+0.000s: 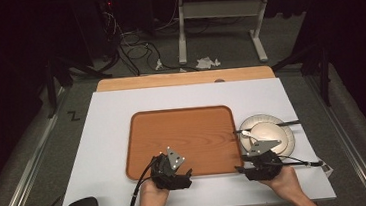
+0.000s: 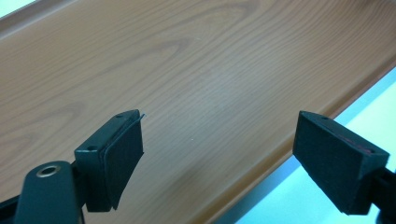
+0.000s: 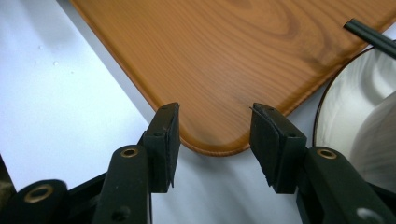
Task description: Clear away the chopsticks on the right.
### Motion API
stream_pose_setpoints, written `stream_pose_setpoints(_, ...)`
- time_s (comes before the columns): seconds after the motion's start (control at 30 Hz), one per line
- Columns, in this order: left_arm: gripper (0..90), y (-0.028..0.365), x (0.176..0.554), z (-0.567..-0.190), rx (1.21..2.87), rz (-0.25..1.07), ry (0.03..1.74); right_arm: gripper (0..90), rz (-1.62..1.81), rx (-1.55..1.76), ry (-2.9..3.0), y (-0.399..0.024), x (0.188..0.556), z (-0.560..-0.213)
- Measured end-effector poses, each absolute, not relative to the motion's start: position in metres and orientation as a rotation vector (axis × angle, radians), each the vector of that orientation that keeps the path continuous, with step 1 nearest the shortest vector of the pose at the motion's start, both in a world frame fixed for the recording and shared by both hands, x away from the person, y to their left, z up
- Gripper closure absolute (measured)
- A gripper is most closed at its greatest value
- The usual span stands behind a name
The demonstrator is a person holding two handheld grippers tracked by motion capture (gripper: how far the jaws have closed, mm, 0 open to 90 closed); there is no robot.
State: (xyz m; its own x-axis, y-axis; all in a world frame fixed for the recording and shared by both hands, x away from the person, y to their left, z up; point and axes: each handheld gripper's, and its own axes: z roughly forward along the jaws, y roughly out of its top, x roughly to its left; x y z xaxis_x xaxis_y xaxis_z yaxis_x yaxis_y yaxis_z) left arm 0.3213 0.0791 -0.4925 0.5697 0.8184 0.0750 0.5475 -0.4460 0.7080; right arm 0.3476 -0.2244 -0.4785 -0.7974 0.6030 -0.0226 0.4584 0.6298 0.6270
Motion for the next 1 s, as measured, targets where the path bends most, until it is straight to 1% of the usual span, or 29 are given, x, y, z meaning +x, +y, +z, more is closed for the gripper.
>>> stream_pose_setpoints(0.57,16.4,0.08,0.322,-0.493,2.167,0.55,1.09,53.9,1.007,0.871,2.58,-0.231,0.344,-0.468)
stream_pose_setpoints(1.0,16.4,0.08,0.323,-0.492,2.164,0.547,1.093,55.6,1.063,0.891,2.543,-0.24,0.343,-0.457)
